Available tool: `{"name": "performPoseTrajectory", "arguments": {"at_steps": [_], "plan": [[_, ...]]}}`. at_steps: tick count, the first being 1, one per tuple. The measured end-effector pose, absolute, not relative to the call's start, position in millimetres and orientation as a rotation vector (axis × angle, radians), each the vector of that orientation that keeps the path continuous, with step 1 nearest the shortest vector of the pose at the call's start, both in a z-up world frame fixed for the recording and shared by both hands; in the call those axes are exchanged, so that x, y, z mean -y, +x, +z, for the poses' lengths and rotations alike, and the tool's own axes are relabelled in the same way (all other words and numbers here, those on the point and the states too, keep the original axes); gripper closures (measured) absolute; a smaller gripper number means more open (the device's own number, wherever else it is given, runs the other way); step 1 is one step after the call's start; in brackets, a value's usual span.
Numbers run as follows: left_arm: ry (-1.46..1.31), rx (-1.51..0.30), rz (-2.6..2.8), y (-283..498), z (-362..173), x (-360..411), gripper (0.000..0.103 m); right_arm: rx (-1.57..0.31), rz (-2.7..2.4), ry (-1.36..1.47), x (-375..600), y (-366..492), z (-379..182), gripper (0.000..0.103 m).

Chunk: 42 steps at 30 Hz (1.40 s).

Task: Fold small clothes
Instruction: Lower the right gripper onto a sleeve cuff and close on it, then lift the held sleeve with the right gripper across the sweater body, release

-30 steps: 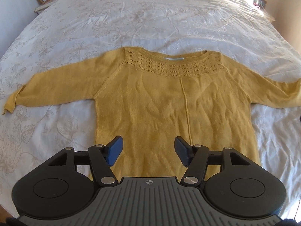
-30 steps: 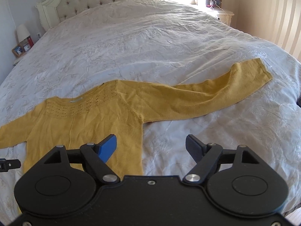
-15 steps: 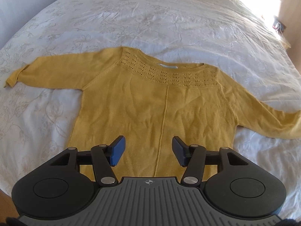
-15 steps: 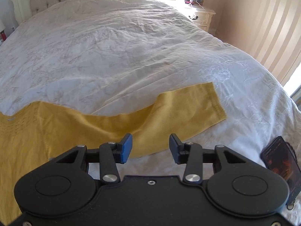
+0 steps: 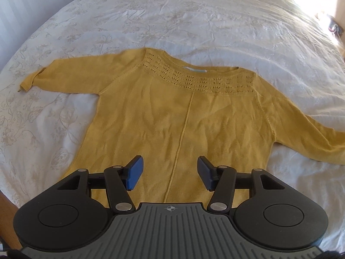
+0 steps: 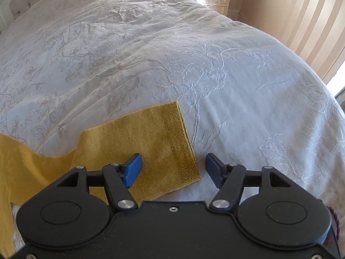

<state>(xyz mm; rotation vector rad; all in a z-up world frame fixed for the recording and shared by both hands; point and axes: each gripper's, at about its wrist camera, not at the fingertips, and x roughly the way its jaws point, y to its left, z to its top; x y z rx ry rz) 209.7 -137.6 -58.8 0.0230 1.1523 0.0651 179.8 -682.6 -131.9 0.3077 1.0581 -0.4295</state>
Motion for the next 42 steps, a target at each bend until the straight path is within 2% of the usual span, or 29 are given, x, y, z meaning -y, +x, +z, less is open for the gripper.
{"name": "performPoseTrajectory", "arguments": {"at_steps": [1,2,4,5,10,15,22,26,31,40,42], "plan": [[0.027,-1.153,0.067,210.5,-58.7,138.0,0.049,-1.057,-0.423,0.314,682.7,178.5,-132.9,0.035],[0.029,-1.154,0.068,211.4,-58.5,138.7,0.049,-1.055,-0.417,0.321,682.4,177.4,-132.8,0.04],[0.033,-1.152,0.066,212.8,-57.7,138.4,0.049,-1.063,-0.411,0.343,682.3,176.4,-131.6,0.064],[0.035,-1.15,0.063,213.1,-57.5,138.0,0.049,-1.065,-0.404,0.36,681.5,175.6,-130.2,0.084],[0.042,-1.144,0.035,213.8,-59.1,131.3,0.049,-0.994,-0.37,0.385,658.6,172.2,-100.5,0.086],[0.037,-1.14,-0.01,215.9,-63.7,112.7,0.049,-0.851,-0.288,0.445,609.0,176.0,-42.8,0.086],[0.011,-1.134,-0.052,221.0,-66.0,56.8,0.049,-0.709,-0.089,0.439,485.2,216.9,24.8,0.086],[0.019,-1.134,-0.039,224.3,-68.4,11.6,0.049,-0.669,0.057,0.427,399.0,249.4,41.4,0.086],[0.031,-1.132,0.008,226.9,-71.3,-47.2,0.049,-0.687,0.196,0.401,294.9,292.5,21.4,0.086],[0.021,-1.146,0.092,225.8,-79.6,-122.3,0.049,-0.859,0.352,0.329,137.0,337.0,-70.8,0.086],[0.016,-1.15,0.103,227.1,-82.1,-131.1,0.049,-0.897,0.354,0.322,113.6,332.4,-85.4,0.081]]}}
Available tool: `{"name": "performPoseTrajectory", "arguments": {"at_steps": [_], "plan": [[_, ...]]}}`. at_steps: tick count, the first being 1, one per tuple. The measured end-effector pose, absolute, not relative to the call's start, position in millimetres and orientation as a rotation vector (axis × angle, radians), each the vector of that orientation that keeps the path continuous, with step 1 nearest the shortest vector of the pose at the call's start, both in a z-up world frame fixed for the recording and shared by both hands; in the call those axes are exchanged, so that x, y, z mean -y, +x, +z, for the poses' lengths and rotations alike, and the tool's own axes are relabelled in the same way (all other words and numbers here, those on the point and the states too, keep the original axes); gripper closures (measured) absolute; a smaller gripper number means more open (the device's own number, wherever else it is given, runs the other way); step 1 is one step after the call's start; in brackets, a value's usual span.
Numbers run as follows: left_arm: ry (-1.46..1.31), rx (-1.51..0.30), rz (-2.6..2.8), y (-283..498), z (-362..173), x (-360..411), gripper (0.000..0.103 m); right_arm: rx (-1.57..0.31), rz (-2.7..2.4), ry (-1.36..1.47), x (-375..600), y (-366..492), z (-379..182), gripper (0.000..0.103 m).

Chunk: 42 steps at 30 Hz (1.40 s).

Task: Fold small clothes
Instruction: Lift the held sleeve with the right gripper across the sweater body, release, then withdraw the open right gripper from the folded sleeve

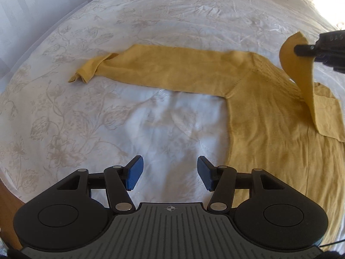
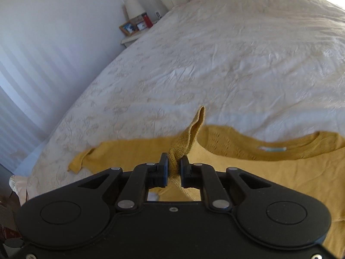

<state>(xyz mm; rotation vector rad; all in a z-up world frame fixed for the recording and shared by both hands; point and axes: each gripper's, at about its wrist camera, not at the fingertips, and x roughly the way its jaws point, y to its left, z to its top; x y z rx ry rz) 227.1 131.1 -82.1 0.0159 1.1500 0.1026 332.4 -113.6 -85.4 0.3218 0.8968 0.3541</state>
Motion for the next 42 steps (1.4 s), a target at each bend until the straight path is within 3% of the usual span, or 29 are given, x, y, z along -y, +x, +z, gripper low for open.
{"name": "performPoseTrajectory", "arguments": {"at_steps": [2,6,22,29,34,42], "plan": [[0.013,-1.156,0.104,229.6,-85.3,-136.8,0.049,-0.924,0.35,0.328,98.2,327.9,-98.5,0.073],[0.032,-1.149,0.073,236.0,-90.1,-137.2,0.049,-0.935,0.343,0.382,101.7,309.7,-111.5,0.047],[0.079,-1.105,-0.121,308.1,-123.5,-29.0,0.049,-0.969,-0.02,0.344,265.4,265.0,-129.6,0.046],[0.163,-1.1,-0.186,327.5,-158.6,25.5,0.049,-0.963,-0.113,0.313,327.1,286.6,-142.4,0.046],[0.219,-1.218,-0.146,342.9,-205.6,36.2,0.047,-0.961,-0.122,0.29,350.0,314.0,-154.2,0.046],[0.241,-1.21,-0.139,342.8,-203.7,36.8,0.045,-1.005,-0.106,0.293,366.2,353.0,-186.8,0.046]]}}
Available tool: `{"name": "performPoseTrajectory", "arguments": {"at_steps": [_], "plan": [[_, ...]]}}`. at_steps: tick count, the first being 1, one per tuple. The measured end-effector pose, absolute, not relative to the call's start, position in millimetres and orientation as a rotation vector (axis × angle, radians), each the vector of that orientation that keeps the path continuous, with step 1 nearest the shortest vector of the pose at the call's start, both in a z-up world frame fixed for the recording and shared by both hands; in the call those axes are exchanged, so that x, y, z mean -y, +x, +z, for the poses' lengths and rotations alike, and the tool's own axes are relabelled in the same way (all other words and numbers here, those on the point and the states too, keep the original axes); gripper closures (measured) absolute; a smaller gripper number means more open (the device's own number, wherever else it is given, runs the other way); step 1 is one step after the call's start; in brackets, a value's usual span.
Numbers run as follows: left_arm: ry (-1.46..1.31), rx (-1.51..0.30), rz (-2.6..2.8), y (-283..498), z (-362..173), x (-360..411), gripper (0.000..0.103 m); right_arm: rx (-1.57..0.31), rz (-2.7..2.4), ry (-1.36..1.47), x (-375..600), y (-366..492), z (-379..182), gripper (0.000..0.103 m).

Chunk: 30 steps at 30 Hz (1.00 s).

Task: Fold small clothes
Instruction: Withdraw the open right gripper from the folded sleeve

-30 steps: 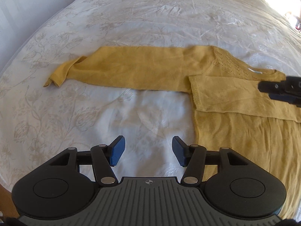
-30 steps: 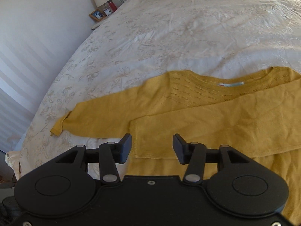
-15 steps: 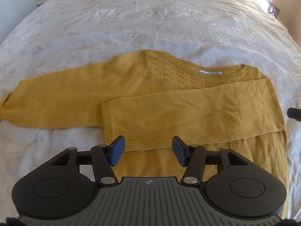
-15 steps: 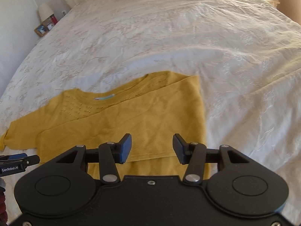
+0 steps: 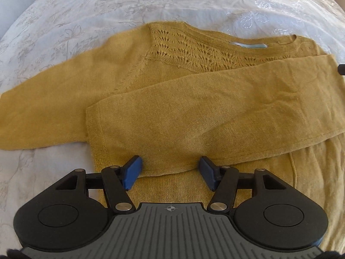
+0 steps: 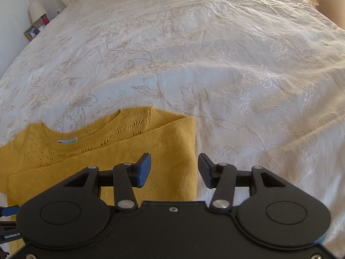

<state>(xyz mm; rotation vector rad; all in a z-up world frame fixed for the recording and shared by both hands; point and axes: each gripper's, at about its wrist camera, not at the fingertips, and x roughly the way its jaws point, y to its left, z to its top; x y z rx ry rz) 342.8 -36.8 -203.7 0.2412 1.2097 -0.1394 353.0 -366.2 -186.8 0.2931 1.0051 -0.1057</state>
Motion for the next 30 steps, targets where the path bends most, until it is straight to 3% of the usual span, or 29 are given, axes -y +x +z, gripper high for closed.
{"name": "performPoseTrajectory", "arguments": {"at_steps": [2,3,4,5,13,16,18,21,23,28,30], "plan": [[0.233,-1.209,-0.132,343.1,-200.4,38.9,0.045,-1.021,-0.111,0.29,366.9,358.1,-194.0,0.049],[0.23,-1.208,-0.129,343.0,-199.0,38.8,0.045,-1.031,-0.117,0.29,367.9,359.8,-197.2,0.056],[0.229,-1.205,-0.125,343.2,-197.2,39.3,0.045,-1.053,-0.121,0.295,369.5,361.4,-200.4,0.067],[0.229,-1.197,-0.123,343.2,-194.8,40.5,0.045,-1.071,-0.122,0.295,371.4,362.4,-202.3,0.096],[0.252,-1.107,-0.133,350.7,-183.7,51.6,0.045,-1.093,-0.18,0.4,404.1,359.0,-216.6,0.094],[0.287,-1.161,-0.129,358.8,-198.9,52.4,0.042,-1.047,-0.208,0.497,413.1,349.9,-211.7,0.078],[0.289,-1.17,-0.135,362.1,-206.8,51.2,0.037,-1.007,-0.217,0.523,413.9,338.9,-202.7,0.053],[0.276,-1.153,-0.124,360.8,-209.5,45.8,0.025,-0.98,-0.17,0.523,406.7,321.1,-194.9,0.034],[0.26,-1.143,-0.117,360.5,-211.2,42.6,0.019,-1.009,-0.15,0.453,393.9,310.1,-196.3,0.027],[0.2,-1.116,-0.126,358.9,-212.9,32.7,0.007,-1.1,-0.211,0.354,386.7,282.9,-223.5,0.025],[0.196,-1.102,-0.142,357.9,-213.9,30.9,0.003,-1.069,-0.226,0.349,387.6,272.4,-226.2,0.015]]}}
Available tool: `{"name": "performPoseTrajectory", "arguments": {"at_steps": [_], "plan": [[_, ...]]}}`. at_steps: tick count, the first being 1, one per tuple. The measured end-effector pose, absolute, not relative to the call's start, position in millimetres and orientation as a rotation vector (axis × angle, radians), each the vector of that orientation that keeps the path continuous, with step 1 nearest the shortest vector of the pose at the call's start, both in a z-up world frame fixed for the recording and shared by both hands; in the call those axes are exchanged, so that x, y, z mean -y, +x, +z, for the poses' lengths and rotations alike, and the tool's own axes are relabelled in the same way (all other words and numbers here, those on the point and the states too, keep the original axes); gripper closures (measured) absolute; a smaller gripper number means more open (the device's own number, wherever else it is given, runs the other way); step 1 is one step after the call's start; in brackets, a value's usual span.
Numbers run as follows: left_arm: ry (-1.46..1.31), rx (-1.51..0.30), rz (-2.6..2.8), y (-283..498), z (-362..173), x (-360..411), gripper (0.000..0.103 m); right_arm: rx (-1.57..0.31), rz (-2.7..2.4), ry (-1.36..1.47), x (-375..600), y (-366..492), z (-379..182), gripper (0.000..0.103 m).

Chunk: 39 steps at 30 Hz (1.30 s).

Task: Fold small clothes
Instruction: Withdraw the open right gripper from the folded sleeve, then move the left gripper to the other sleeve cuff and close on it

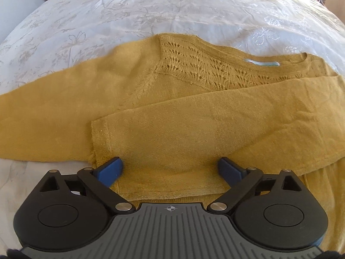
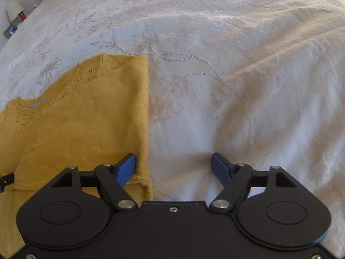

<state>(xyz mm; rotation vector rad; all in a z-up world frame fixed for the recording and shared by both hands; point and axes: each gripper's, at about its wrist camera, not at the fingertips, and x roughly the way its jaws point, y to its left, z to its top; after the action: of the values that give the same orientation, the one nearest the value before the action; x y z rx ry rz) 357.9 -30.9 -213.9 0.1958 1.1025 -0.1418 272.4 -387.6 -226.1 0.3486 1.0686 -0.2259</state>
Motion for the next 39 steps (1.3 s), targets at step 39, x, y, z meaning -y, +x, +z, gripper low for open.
{"name": "performPoseTrajectory", "arguments": {"at_steps": [39], "plan": [[0.24,-0.997,0.153,371.4,-135.8,-283.1,0.001,-0.986,0.14,0.327,144.7,227.2,-126.3,0.001]]}}
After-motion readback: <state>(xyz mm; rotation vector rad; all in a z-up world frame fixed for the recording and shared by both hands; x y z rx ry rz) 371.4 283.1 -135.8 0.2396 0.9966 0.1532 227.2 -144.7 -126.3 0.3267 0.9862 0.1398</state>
